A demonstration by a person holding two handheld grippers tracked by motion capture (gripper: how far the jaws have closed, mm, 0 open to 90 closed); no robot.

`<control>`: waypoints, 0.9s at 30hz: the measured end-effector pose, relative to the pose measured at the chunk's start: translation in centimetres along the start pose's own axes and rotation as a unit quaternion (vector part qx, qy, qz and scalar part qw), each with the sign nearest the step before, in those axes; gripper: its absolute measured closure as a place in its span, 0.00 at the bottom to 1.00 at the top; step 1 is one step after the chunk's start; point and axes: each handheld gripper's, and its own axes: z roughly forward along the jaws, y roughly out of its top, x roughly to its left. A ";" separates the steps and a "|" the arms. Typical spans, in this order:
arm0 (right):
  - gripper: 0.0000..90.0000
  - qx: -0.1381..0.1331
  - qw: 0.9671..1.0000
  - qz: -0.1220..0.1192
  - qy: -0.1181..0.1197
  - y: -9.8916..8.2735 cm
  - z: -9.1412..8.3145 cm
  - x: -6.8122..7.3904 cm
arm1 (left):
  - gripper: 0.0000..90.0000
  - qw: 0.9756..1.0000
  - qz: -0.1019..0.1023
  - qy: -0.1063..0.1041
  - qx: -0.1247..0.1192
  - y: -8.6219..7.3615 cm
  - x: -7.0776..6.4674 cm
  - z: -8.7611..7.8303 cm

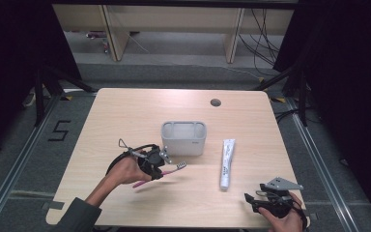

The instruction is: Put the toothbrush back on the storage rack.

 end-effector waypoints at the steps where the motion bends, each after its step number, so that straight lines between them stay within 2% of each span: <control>1: 0.31 0.003 1.000 0.006 0.006 0.0 0.0 0.1 | 0.91 1.000 -0.001 -0.001 -0.007 -0.1 0.0 -0.2; 4: 0.31 0.000 1.000 0.004 0.006 0.0 0.1 0.0 | 0.91 1.000 -0.007 -0.005 -0.022 -0.2 0.1 -0.5; 5: 0.31 -0.002 1.000 0.004 0.003 0.0 0.1 0.0 | 0.91 0.999 -0.003 -0.002 -0.033 -0.3 0.2 -0.6; 6: 0.31 0.000 1.000 0.000 0.001 0.0 0.0 0.0 | 0.91 0.999 -0.012 -0.008 -0.043 -0.3 0.0 -0.7; 7: 0.31 0.001 1.000 0.000 0.003 0.0 0.0 0.0 | 0.91 0.999 -0.005 -0.012 -0.050 -0.4 0.2 -0.9; 11: 0.31 0.001 1.000 -0.001 0.004 0.0 0.1 0.0 | 0.91 0.997 -0.018 -0.006 -0.075 -0.8 0.3 -1.5; 12: 0.31 0.002 1.000 0.008 0.008 -0.1 0.1 0.1 | 0.91 0.997 -0.019 -0.012 -0.077 -0.9 0.4 -1.6; 13: 0.31 0.000 1.000 0.005 0.007 0.0 0.1 0.1 | 0.91 0.996 -0.024 -0.015 -0.084 -1.0 0.4 -1.7; 14: 0.31 0.004 1.000 0.003 0.006 0.0 0.1 0.0 | 0.91 0.993 -0.047 -0.013 -0.105 -1.2 0.2 -1.5; 15: 0.31 0.002 1.000 -0.001 0.003 0.0 0.1 0.0 | 0.91 0.993 -0.047 -0.011 -0.104 -1.3 0.2 -1.5; 16: 0.31 0.002 1.000 -0.001 0.003 0.0 0.1 0.0 | 0.91 0.994 -0.035 -0.006 -0.099 -1.4 0.5 -1.8; 17: 0.31 -0.003 1.000 0.002 0.003 -0.1 0.1 0.0 | 0.91 0.992 -0.048 -0.007 -0.113 -1.6 0.5 -1.8; 22: 0.31 -0.001 1.000 0.000 0.002 -0.1 0.1 -0.1 | 0.91 0.990 -0.049 0.007 -0.134 -2.4 1.0 -2.7; 23: 0.31 0.001 1.000 0.002 0.005 0.0 0.1 0.0 | 0.91 0.988 -0.061 0.001 -0.142 -2.5 0.9 -2.7; 24: 0.31 0.001 1.000 0.002 0.005 0.0 0.1 0.0 | 0.91 0.989 -0.051 -0.002 -0.142 -2.6 1.2 -2.9; 25: 0.31 0.000 1.000 0.000 0.004 0.0 0.1 -0.1 | 0.91 0.986 -0.064 0.001 -0.151 -2.8 1.2 -3.1; 26: 0.31 -0.001 1.000 0.000 0.004 -0.1 0.1 -0.1 | 0.91 0.986 -0.063 0.001 -0.154 -2.9 1.3 -3.2; 27: 0.31 0.002 1.000 0.002 0.005 -0.1 0.1 0.0 | 0.91 0.985 -0.070 0.005 -0.161 -3.1 1.3 -3.4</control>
